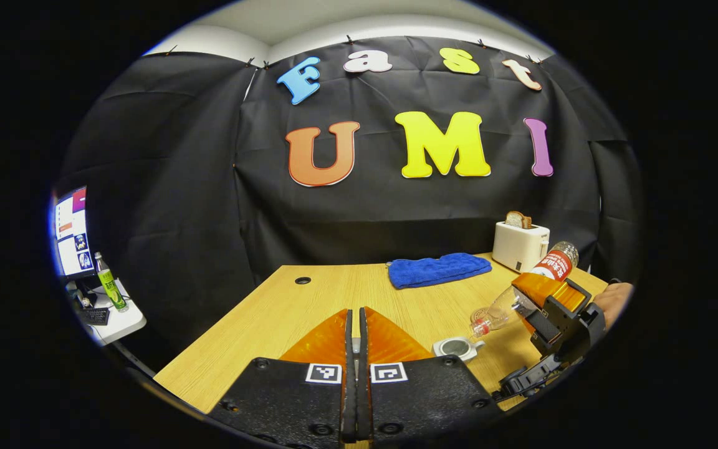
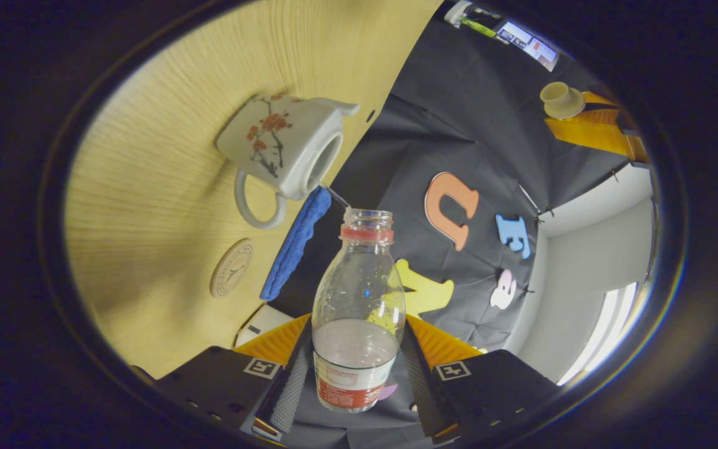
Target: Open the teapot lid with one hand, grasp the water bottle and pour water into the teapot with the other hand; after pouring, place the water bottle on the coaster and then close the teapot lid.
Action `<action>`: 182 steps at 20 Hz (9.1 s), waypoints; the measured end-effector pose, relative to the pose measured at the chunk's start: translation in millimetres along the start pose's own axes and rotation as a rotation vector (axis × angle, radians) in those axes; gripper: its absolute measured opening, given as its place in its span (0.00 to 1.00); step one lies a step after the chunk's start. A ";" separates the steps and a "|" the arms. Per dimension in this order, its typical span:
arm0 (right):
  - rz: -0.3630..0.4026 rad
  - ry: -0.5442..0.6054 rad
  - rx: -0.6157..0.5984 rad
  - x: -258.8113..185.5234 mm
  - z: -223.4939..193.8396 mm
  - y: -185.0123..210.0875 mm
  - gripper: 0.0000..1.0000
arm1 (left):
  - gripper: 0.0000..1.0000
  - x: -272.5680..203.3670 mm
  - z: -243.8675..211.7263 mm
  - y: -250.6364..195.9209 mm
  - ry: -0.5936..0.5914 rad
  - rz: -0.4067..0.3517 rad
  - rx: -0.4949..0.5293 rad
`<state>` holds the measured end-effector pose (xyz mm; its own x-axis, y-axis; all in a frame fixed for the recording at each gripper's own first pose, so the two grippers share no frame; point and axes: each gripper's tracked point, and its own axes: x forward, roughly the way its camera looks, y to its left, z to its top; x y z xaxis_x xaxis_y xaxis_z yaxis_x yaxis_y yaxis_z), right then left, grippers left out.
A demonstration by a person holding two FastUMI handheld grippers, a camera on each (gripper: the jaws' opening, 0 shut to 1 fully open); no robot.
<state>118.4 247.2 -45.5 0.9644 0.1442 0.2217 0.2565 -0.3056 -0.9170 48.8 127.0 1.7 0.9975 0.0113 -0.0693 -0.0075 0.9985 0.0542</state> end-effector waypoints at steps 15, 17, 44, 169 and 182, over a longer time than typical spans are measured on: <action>-0.054 -0.032 -0.147 -1.6 10.5 -28.2 0.75 | 0.03 1.3 -3.3 6.5 0.015 0.022 0.005; -0.053 -0.035 -0.157 -0.2 14.0 -27.9 0.77 | 0.03 2.1 -4.5 12.2 0.020 0.038 0.011; 0.118 0.092 0.737 -11.6 -41.3 29.1 0.77 | 0.03 6.7 -8.8 21.5 0.037 0.065 -0.014; 0.153 0.189 1.961 -109.3 -191.6 9.5 0.95 | 0.97 20.1 -1.3 -138.1 -0.063 -0.150 -0.125; 0.071 0.308 1.987 -174.0 -247.2 -42.3 0.95 | 0.98 -94.3 60.9 -114.1 -0.166 -0.043 0.012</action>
<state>-44.3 2.3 36.7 0.9997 -0.0200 0.0167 0.0182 0.9945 0.1031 -40.2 8.7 62.7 0.9947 -0.0416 0.0939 0.0354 0.9971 0.0666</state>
